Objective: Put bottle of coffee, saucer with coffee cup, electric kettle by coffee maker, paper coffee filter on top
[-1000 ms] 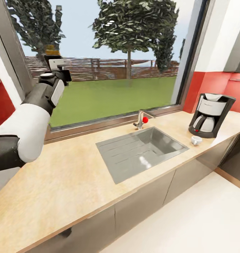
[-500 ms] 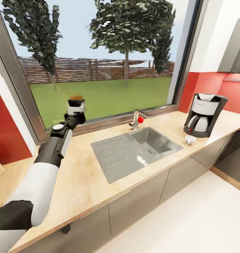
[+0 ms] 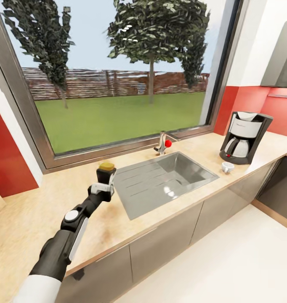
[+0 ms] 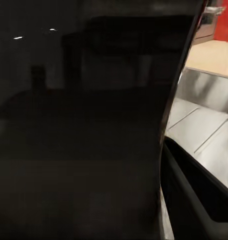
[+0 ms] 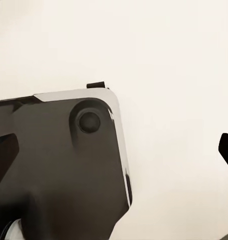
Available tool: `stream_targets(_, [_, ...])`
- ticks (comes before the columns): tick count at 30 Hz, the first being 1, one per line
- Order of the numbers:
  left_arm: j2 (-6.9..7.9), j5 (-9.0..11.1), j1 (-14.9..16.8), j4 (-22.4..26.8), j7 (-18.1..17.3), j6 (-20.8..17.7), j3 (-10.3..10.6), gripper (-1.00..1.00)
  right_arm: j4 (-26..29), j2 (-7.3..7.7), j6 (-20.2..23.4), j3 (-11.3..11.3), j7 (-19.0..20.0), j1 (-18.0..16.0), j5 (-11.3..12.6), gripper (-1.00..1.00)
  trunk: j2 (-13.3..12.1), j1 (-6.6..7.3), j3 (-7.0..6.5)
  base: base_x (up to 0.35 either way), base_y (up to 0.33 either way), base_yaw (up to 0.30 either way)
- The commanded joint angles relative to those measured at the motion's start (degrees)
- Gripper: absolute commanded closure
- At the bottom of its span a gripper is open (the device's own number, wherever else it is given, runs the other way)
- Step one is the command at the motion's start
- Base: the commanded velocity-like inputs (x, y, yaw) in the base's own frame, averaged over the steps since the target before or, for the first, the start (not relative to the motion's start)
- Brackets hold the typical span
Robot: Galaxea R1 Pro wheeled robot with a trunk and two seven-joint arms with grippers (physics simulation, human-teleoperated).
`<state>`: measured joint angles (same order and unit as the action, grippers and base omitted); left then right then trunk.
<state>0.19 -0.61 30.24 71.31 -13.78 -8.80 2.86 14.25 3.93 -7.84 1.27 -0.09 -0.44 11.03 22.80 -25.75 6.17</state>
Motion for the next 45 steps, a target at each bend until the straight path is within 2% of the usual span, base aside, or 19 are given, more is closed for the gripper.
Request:
stream_targets(1, [0.01, -0.08, -0.74, 0.13, -0.21, 0.23, 0.48, 1.0, 0.01, 0.02, -0.18, 0.11, -0.04, -0.04, 0.45, -1.0, 0.12, -0.04, 0.11, 0.0, 0.0, 0.0])
stream_targets(3, [0.0, -0.12, -1.77, 0.14, -0.2, 0.68, 1.22, 1.0, 0.04, 0.02, -0.17, 0.07, -0.06, -0.06, 0.47, -1.0, 0.12, -0.04, 0.11, 0.0, 0.0, 0.0])
stream_targets(4, [-0.01, -0.15, -3.38, 0.72, -0.19, 1.92, 2.13, 1.0, 0.14, -0.03, -0.16, -0.01, -0.08, -0.06, 0.48, -1.0, 0.12, -0.04, 0.11, 0.0, 0.0, 0.0])
stream_targets(6, [-0.03, -0.09, -3.69, 0.86, -0.19, 2.23, 2.2, 1.0, 0.1, -0.05, -0.18, 0.03, -0.08, -0.06, 0.49, -1.0, 0.12, -0.04, 0.11, 0.0, 0.0, 0.0])
stream_targets(10, [0.02, 0.14, -5.26, 0.97, -0.08, 6.3, 2.22, 1.0, -0.05, 0.08, -0.11, -0.03, -0.08, -0.05, 0.54, -1.0, 0.12, -0.04, 0.11, 0.078, -0.044, 0.0])
stream_targets(14, [-0.07, 0.17, -5.59, 1.01, 0.11, 7.53, 2.27, 1.0, -0.17, 0.18, -0.07, -0.02, -0.08, -0.05, 0.49, -1.0, 0.12, -0.04, 0.11, 0.209, -0.141, 0.0])
stream_targets(22, [-0.11, 0.12, -5.68, 1.08, 0.71, 7.66, 4.04, 1.0, -0.27, 0.15, -0.07, 0.1, -0.08, -0.04, 0.49, -1.0, 0.12, -0.04, 0.11, 0.243, -0.163, -0.099])
stream_targets(34, [-0.13, 0.19, -5.72, 1.08, 0.78, 7.66, 4.25, 1.0, -0.27, 0.12, -0.07, 0.05, -0.08, -0.04, 0.49, -1.0, 0.12, -0.04, 0.11, 0.223, -0.191, -0.255])
stream_targets(40, [-0.1, 0.19, -5.72, 1.06, 0.78, 7.66, 4.19, 1.0, -0.27, 0.05, -0.07, 0.09, -0.06, -0.02, 0.49, -1.0, 0.12, -0.04, 0.1, 0.042, -0.264, -0.236])
stream_targets(45, [-0.1, 0.24, -5.72, 1.09, 0.78, 7.66, 4.17, 1.0, -0.25, -0.05, -0.07, 0.32, 0.16, -0.05, 0.32, -1.0, 0.12, -0.04, 0.09, 0.005, -0.272, -0.026])
